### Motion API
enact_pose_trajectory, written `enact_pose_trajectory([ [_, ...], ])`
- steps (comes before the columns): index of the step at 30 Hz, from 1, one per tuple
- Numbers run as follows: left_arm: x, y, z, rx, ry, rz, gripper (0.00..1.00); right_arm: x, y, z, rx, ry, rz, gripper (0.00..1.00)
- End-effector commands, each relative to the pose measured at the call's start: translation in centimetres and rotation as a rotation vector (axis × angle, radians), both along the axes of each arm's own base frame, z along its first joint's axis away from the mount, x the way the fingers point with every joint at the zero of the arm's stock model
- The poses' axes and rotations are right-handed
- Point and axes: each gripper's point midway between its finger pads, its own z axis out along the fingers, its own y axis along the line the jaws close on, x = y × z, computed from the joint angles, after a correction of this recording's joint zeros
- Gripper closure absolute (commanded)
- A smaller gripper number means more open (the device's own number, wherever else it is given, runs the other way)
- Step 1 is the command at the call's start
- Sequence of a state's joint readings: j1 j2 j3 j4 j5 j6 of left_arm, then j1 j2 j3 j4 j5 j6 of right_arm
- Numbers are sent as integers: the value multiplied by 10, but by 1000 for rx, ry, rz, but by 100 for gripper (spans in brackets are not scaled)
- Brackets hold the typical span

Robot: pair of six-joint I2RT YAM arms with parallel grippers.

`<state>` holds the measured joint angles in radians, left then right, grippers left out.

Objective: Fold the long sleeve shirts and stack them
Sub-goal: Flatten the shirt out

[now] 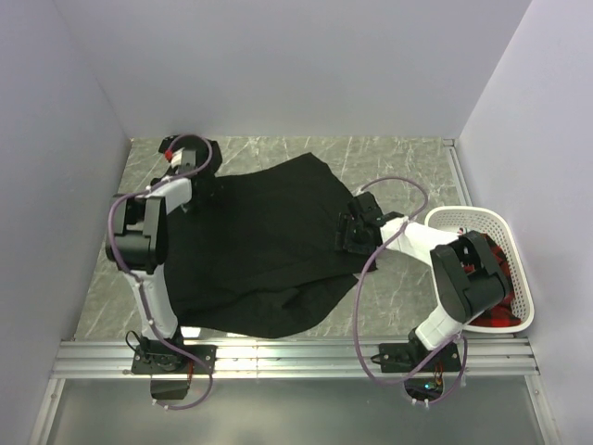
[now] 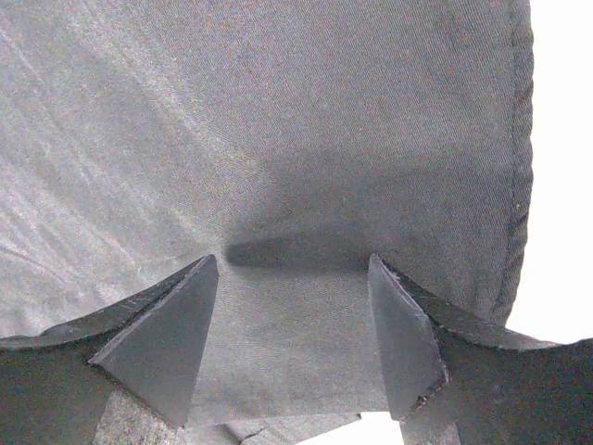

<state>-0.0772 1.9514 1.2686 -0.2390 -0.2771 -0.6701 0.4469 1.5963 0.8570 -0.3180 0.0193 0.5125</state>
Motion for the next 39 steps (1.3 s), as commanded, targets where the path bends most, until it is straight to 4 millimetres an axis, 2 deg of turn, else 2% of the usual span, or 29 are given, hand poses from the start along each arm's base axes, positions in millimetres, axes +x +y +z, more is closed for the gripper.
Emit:
enact_pose_trajectory([
  [1, 32, -20, 2, -40, -9, -126, 10, 10, -5, -9, 6, 43, -49, 27],
  [2, 36, -23, -7, -48, 4, -137, 10, 12, -6, -9, 7, 47, -58, 27],
  [3, 51, -27, 2, -53, -34, -151, 10, 12, -3, -12, 25, 67, -59, 27],
  [5, 62, -36, -4, -67, -43, -193, 10, 19, -4, -12, 25, 62, -79, 27],
  [6, 73, -40, 4, -73, -74, -207, 10, 21, -4, -15, 24, 65, -88, 27],
  [8, 84, -49, -4, -84, -85, -237, 9, 28, -3, -14, 27, 58, -99, 27],
  [9, 94, -51, 3, -87, -111, -244, 9, 33, -2, -13, 30, 53, -105, 27],
  [10, 100, -53, -4, -84, -116, -256, 9, 37, -1, -11, 32, 43, -107, 27],
  [14, 126, -58, 1, -67, -176, -275, 8, 59, -3, 9, 6, -42, -110, 27],
  [17, 143, -58, 20, -50, -241, -284, 7, 69, -3, 39, -25, -144, -67, 27],
  [18, 146, -57, 28, -38, -259, -288, 6, 63, 3, 54, -36, -192, -14, 27],
  [20, 150, -56, 53, -27, -312, -286, 4, 59, 9, 70, -52, -267, 46, 27],
  [21, 148, -55, 62, -20, -327, -287, 4, 46, 17, 80, -61, -307, 119, 27],
  [22, 147, -54, 86, -16, -367, -287, 3, 39, 24, 85, -60, -329, 165, 27],
  [23, 143, -53, 92, -16, -370, -283, 2, 32, 27, 97, -71, -368, 214, 27],
  [24, 140, -51, 104, -15, -388, -265, 2, 21, 29, 94, -88, -359, 253, 28],
  [25, 134, -48, 135, -13, -437, -247, 2, 7, 46, 96, -87, -369, 333, 29],
  [26, 125, -45, 138, -14, -433, -229, 1, -1, 52, 100, -85, -379, 381, 30],
  [27, 117, -41, 173, -7, -494, -202, 1, -19, 67, 97, -84, -363, 477, 30],
  [29, 101, -34, 193, 5, -515, -176, 1, -37, 80, 94, -73, -343, 589, 32],
  [30, 87, -30, 219, 8, -541, -159, 1, -48, 87, 91, -55, -321, 642, 32],
  [32, 70, -19, 238, 38, -547, -116, 1, -69, 102, 86, -51, -306, 758, 32],
  [33, 52, -14, 257, 49, -555, -104, 1, -81, 110, 84, -19, -283, 815, 32],
  [34, 43, -8, 265, 65, -561, -81, 1, -92, 117, 82, -10, -275, 863, 33],
  [35, 32, -6, 262, 69, -544, -78, 1, -97, 121, 75, -12, -255, 898, 33],
  [36, 16, -4, 283, 72, -581, -74, 1, -103, 126, 73, -1, -242, 927, 34],
  [37, 5, -2, 284, 76, -572, -75, 1, -106, 129, 70, 4, -230, 943, 35],
  [38, -7, 0, 273, 76, -546, -66, 1, -109, 135, 66, 1, -217, 957, 35],
  [39, -24, 1, 288, 70, -581, -63, 1, -110, 139, 64, 1, -215, 964, 36],
])
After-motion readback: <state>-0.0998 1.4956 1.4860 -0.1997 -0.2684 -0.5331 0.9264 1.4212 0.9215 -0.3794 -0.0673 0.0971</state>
